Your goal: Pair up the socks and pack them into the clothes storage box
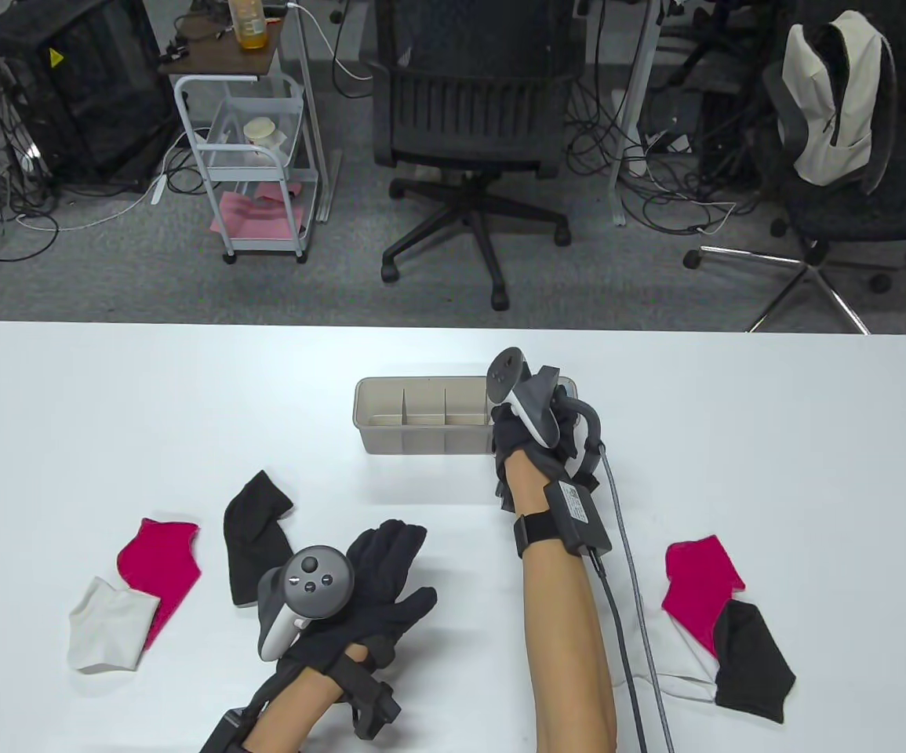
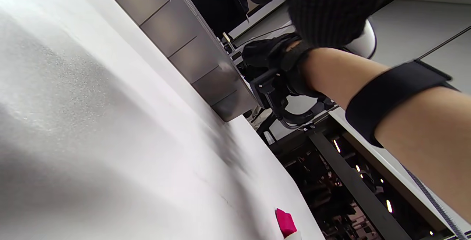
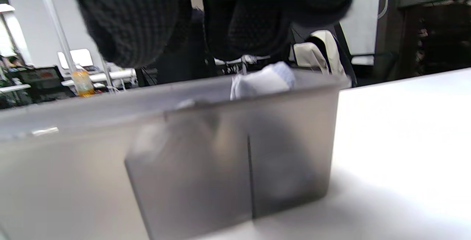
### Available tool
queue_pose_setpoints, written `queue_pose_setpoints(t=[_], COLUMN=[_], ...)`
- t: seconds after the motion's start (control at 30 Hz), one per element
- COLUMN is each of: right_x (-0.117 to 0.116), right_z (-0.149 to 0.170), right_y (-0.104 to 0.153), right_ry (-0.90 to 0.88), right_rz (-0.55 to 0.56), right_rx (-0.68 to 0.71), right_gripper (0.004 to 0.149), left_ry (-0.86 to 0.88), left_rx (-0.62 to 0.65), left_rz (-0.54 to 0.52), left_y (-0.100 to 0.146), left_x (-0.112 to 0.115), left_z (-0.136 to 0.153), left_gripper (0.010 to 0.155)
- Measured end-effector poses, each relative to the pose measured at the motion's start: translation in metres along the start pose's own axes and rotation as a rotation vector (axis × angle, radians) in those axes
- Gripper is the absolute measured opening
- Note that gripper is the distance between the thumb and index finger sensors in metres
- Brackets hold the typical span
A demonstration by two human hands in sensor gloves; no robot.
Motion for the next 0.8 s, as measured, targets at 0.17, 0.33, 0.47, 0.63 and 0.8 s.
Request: queue_pose_setpoints(t=[0.17, 0.33, 0.47, 0.63, 0.8], right_x=[0.036, 0.091, 0.115, 0.108, 0.07], right_z=[0.011, 0.042, 0.073, 0.115, 0.15], right_y=[0.021, 0.065, 0.104, 0.147, 0.171], right_ry=[0.023, -0.03, -0.09, -0.056, 0.06], right_rz=[0.065, 0.185, 0.214, 0.155, 0.045], right_rx=[0.122, 0.214, 0.276, 0.286, 0.24], right_gripper=[0.056, 0.053, 0.052, 0.049, 0.046], left_ry=[0.011, -0.005, -0.018, -0.021, -0.026], left_rx=[0.006, 0.023, 0.033, 0.038, 0.042], left_rz=[-0.004, -0.001, -0.004, -0.007, -0.007], left_y=[0.0, -0.001, 0.001, 0.002, 0.003], left_x=[-0.001, 0.002, 0.004, 0.005, 0.007], left_z=[-0.001, -0.006, -0.008, -0.009, -0.009], left_gripper=[0.078, 0.078, 0.078, 0.078, 0.078])
Point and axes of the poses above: the tracker on the back of each hand, its own z axis roughly to the little-finger side, its own y axis roughly from the fingertips to the wrist, x = y × z, the point moved 1 cm from there along -y, roughly from the wrist to the fingertips, and after that the axes turned 11 degrees about -x, right-handed, at the moved point
